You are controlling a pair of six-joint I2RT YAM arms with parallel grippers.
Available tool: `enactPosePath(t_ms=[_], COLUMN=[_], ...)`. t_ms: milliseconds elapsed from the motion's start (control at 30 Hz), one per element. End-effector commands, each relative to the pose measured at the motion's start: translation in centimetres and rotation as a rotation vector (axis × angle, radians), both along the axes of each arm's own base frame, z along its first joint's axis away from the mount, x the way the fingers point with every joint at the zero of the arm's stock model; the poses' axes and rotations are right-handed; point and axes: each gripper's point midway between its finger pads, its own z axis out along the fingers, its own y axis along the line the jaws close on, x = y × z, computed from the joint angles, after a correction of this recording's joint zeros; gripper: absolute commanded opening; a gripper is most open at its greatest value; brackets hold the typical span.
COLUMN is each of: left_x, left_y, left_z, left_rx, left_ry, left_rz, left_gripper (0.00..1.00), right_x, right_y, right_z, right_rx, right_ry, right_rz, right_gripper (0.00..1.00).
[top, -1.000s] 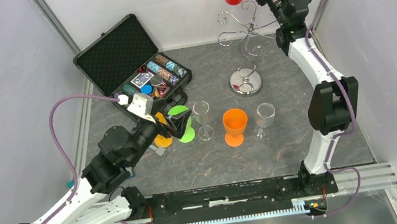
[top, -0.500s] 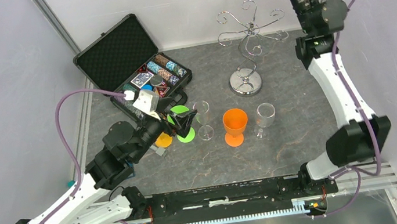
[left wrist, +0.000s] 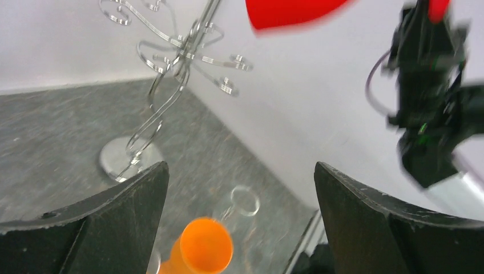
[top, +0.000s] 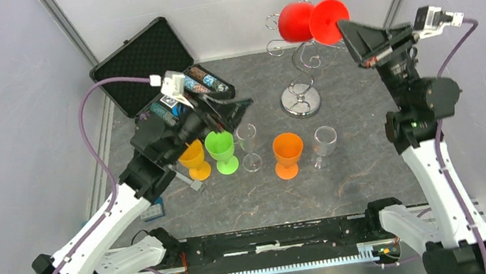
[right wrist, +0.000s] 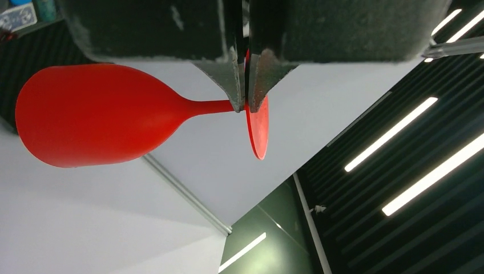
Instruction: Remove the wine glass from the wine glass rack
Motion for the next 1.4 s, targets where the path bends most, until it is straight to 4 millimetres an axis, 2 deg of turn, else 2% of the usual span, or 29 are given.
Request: enactPosePath(t_ms=[0, 133, 267, 467, 700, 867, 1067, 1300, 1367], left_x=[-0.8, -0.5, -0.2, -0.1, -0.8, -2.5, -5.0, -6.1, -6.3], left_y=[-0.7, -2.3, -3.9, -5.0, -5.7, -5.8, -5.3, -5.2, -5.4], left_z=[6.3, 7.2, 8.0, 8.9, 9.3, 10.5, 11.9, 12.2, 12.0], left_rx=[-0.353, -0.391, -0.422, -0.501, -0.551, -0.563, -0.594, -0.561, -0.540], left_ry=[0.055, 0.088, 0.140, 0.172, 0.192, 0.169, 0.139, 0.108, 0.095], left_rz=[-0.268, -0.387, -0.478, -0.589, -0.711, -0.787, -0.880, -0.892, -0.890], left_gripper=[1.00, 1.00, 1.00, 0.99, 0.87, 0.73, 0.54, 0.28, 0.14], right_x=[-3.7, -6.3, -7.9, -8.7, -9.0, -8.3, -6.7, -5.5, -5.4], right_y=[0.4, 0.5, 0.4, 0.5, 0.6, 0.7, 0.5, 0.3, 0.3], right_z=[-1.7, -3.0, -3.7, -4.3, -4.6, -5.6, -7.9, -9.5, -9.6], right_rx=[0.065, 0.104, 0.134, 0.141, 0.155, 0.157, 0.179, 0.186, 0.183], right_ry=[0.041, 0.049, 0.049, 0.055, 0.056, 0.085, 0.146, 0.191, 0.193], right_rz=[0.127, 0.194, 0.241, 0.270, 0.300, 0.299, 0.273, 0.243, 0.235], right_gripper=[0.00, 0.00, 0.00, 0.00, 0.00, 0.00, 0.00, 0.00, 0.00])
